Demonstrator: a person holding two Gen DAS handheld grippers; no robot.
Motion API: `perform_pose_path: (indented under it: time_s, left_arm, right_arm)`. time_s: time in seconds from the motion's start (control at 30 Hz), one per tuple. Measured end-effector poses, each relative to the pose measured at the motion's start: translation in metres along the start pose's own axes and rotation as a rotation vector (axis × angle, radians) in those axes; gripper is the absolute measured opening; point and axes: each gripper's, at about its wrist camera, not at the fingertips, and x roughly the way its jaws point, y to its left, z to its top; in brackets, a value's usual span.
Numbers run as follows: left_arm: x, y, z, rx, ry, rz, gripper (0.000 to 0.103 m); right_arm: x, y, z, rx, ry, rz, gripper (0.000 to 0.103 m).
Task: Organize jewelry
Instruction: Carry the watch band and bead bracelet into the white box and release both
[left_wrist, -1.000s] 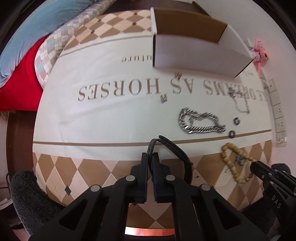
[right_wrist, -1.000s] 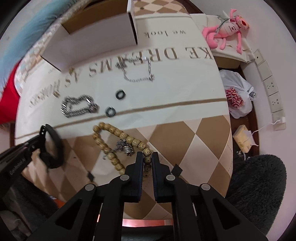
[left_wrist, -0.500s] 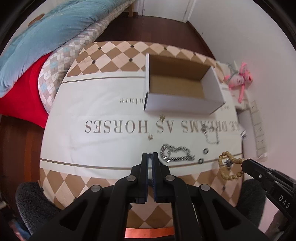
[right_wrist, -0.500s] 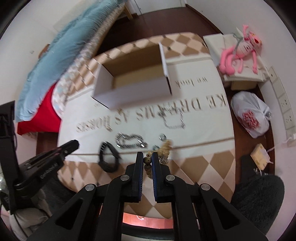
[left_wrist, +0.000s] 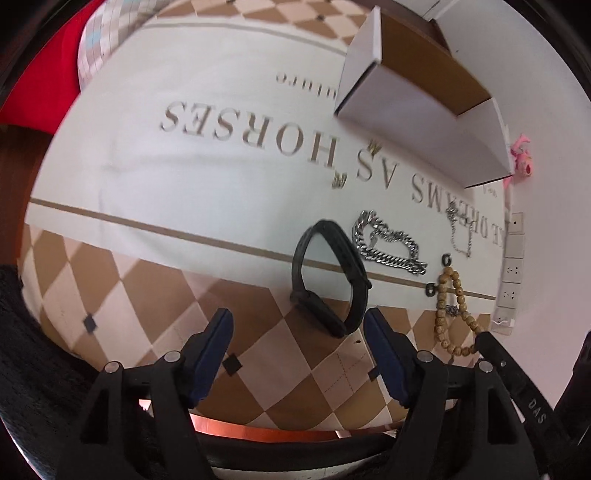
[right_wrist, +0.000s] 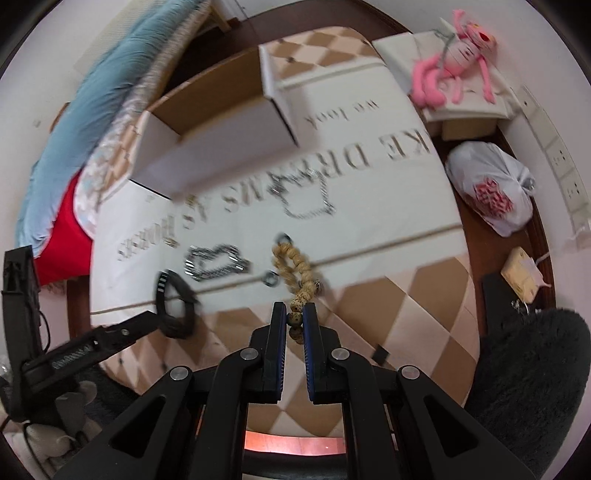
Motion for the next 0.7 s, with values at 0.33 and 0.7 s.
perform_pose_path:
  time_s: [0.33, 0.7]
  left_arm:
    - [0.016, -0.023, -0.004, 0.137, -0.056, 0.08, 0.015]
    - [-0.016, -0.006, -0.014, 0.172, -0.116, 0.053, 0.009]
  right_arm:
    - [0.009, -0.012, -0.004, 0.01, 0.005, -0.029, 0.009]
    - [-0.019, 0.013, 0.008, -0.023, -0.027, 0.064, 0.009]
